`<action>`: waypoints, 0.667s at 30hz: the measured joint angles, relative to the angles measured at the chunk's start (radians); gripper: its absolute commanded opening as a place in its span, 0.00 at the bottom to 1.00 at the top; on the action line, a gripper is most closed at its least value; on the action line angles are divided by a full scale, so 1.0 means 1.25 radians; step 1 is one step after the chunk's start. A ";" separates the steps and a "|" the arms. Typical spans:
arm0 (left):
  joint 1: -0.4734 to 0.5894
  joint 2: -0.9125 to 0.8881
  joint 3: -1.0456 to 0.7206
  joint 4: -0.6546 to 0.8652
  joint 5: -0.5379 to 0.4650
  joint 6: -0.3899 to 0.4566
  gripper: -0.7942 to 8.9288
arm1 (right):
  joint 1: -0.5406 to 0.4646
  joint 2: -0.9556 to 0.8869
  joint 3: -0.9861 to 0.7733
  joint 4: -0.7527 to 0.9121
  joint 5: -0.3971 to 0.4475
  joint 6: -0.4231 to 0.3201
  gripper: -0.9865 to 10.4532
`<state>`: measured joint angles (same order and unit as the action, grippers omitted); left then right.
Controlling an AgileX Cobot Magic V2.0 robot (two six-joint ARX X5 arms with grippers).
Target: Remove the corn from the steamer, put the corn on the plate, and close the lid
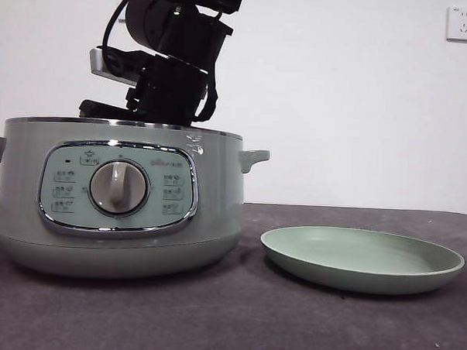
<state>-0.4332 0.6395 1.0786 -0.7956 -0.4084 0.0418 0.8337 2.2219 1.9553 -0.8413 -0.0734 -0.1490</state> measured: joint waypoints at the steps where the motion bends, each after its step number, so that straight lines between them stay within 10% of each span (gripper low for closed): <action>1: 0.000 0.000 0.000 0.000 0.000 0.000 0.07 | 0.000 -0.003 0.000 -0.002 0.002 0.003 0.07; 20: 0.000 0.092 0.000 0.090 0.099 0.000 0.07 | -0.088 -0.316 0.006 -0.268 0.067 0.061 0.07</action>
<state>-0.4332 0.7551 1.0786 -0.6827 -0.2848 0.0414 0.7239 1.8263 1.9633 -1.1767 0.0101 -0.0723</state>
